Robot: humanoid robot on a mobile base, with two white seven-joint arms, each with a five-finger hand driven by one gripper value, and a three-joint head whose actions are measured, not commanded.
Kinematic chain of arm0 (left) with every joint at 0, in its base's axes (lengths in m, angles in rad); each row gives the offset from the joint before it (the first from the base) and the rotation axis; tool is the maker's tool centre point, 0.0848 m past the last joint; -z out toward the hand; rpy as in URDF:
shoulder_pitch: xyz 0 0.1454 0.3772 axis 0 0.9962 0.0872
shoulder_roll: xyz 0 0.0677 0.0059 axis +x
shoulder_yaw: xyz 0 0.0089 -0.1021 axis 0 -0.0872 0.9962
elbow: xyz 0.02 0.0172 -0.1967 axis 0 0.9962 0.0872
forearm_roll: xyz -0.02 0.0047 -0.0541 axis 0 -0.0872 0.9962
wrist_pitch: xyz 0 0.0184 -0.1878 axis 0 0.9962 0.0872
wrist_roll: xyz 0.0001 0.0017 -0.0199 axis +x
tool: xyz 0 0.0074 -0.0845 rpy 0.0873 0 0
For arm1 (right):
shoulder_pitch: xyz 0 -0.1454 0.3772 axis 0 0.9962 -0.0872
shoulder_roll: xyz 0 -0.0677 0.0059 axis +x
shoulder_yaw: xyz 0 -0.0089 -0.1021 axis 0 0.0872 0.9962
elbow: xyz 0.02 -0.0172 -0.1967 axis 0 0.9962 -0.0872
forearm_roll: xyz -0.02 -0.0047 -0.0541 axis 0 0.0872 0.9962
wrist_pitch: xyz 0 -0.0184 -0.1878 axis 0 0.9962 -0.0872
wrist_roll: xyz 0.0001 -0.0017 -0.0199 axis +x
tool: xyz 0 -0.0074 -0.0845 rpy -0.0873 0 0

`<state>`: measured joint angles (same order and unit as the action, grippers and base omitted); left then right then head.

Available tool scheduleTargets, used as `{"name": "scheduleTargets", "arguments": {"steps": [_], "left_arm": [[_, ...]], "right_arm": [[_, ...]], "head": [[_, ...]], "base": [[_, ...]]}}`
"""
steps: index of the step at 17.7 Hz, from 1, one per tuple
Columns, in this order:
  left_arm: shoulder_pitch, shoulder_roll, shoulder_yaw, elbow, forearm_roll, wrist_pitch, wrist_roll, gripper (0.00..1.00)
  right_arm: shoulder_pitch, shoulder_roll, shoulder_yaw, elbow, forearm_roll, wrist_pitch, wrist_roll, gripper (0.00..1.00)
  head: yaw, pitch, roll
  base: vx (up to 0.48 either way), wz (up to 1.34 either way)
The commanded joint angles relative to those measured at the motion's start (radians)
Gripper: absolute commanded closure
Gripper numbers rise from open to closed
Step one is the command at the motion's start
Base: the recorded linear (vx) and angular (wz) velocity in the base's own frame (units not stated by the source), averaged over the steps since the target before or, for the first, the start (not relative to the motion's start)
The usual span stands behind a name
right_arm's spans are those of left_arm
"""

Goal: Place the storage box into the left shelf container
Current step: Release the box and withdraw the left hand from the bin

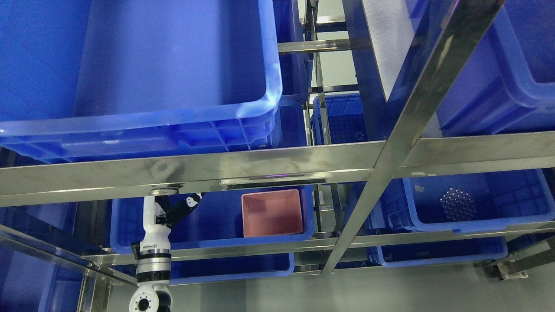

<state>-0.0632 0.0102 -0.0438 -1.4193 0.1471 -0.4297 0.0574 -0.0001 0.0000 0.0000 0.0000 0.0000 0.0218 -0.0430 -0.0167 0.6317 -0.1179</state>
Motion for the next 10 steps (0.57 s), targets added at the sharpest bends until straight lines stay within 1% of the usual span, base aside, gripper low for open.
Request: {"name": "scheduleTargets", "arguments": {"steps": [1, 4, 7, 10], "left_arm": [[0.083, 0.007, -0.036, -0.179, 0.042, 0.008, 0.027, 0.0], [0.08, 0.007, -0.037, -0.181, 0.042, 0.002, 0.025, 0.0], [0.071, 0.007, -0.039, -0.181, 0.042, -0.001, -0.031, 0.0], [0.069, 0.007, -0.039, -0.181, 0.042, -0.009, -0.039, 0.0]], "right_arm": [[0.009, -0.017, -0.005, -0.017, 0.002, 0.0, 0.0, 0.0], [0.009, -0.017, -0.005, -0.017, 0.002, 0.0, 0.0, 0.0], [0.009, -0.017, -0.005, -0.017, 0.002, 0.0, 0.0, 0.0], [0.009, -0.017, -0.005, -0.017, 0.002, 0.0, 0.0, 0.0]], "head": [[0.0, 0.0, 0.0], [0.0, 0.0, 0.0], [0.0, 0.0, 0.0], [0.0, 0.0, 0.0]], "base": [[0.0, 0.02], [0.0, 0.0], [0.0, 0.0], [0.0, 0.0]]}}
